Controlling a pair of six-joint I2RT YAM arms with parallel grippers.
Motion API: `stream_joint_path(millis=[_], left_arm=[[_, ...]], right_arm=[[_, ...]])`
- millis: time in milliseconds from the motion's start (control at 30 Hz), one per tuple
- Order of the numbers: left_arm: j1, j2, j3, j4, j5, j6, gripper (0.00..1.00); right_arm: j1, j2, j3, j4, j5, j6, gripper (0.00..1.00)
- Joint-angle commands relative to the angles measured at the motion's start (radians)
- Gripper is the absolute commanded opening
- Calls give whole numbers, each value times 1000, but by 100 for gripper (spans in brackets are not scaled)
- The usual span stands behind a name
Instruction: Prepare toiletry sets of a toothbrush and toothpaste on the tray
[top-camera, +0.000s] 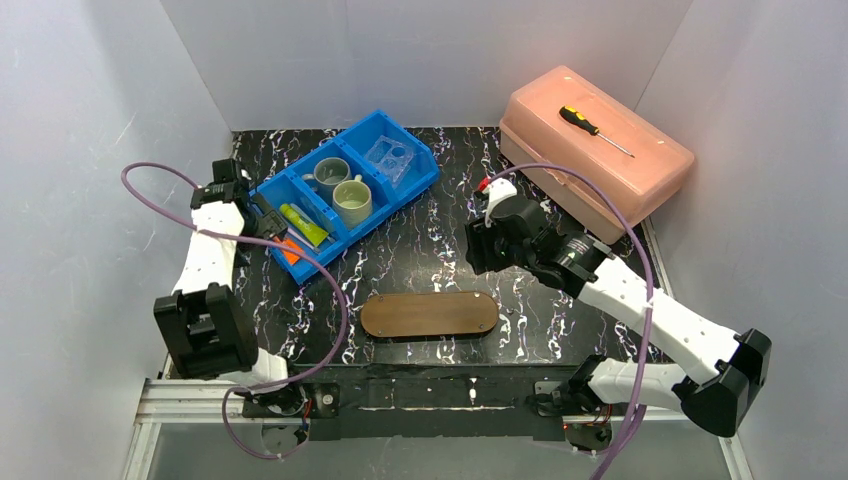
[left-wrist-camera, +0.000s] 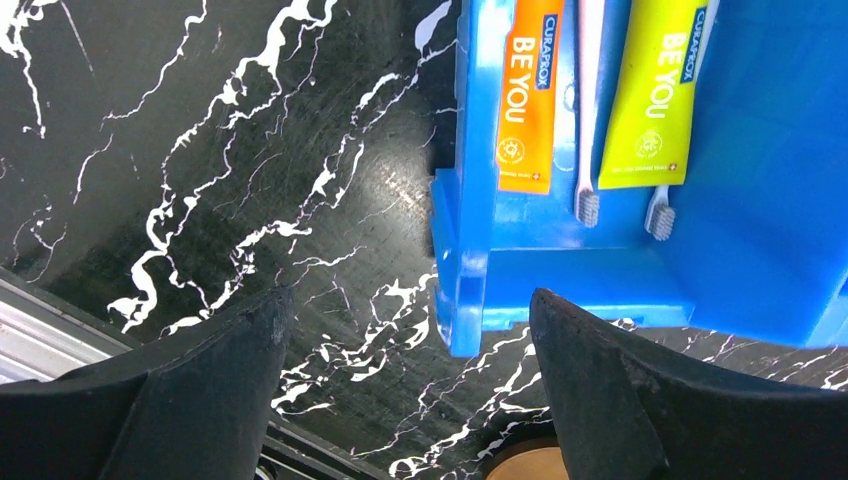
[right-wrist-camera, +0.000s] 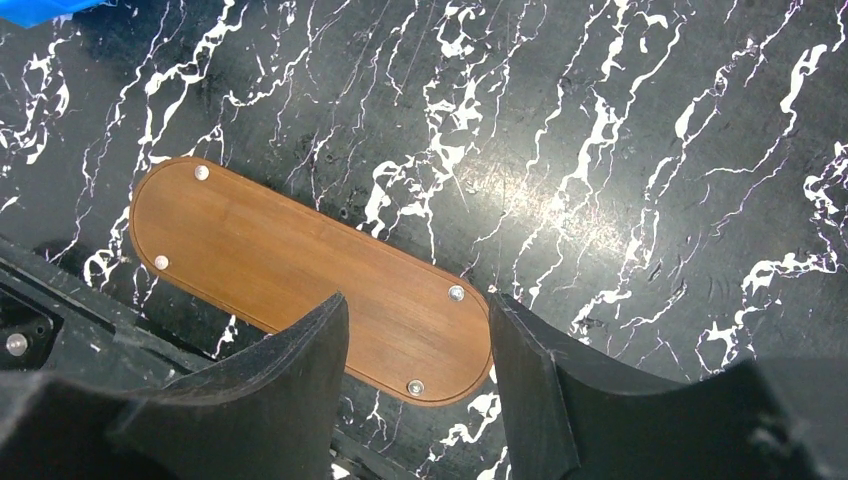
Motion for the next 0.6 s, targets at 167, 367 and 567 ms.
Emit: stream_joint_path(millis=[167,367,567], left_arm=[[34,176,151,-29,26,0,78],[34,241,197,-32,16,21,62],[33,301,254,-59,34,48,33]], right_arm=[[-3,-72,-26,-5,-19,-31,63],[-3,-88,-37,-2,-42,-31,63],[-3,-94,-60,3,-46,-30,63]])
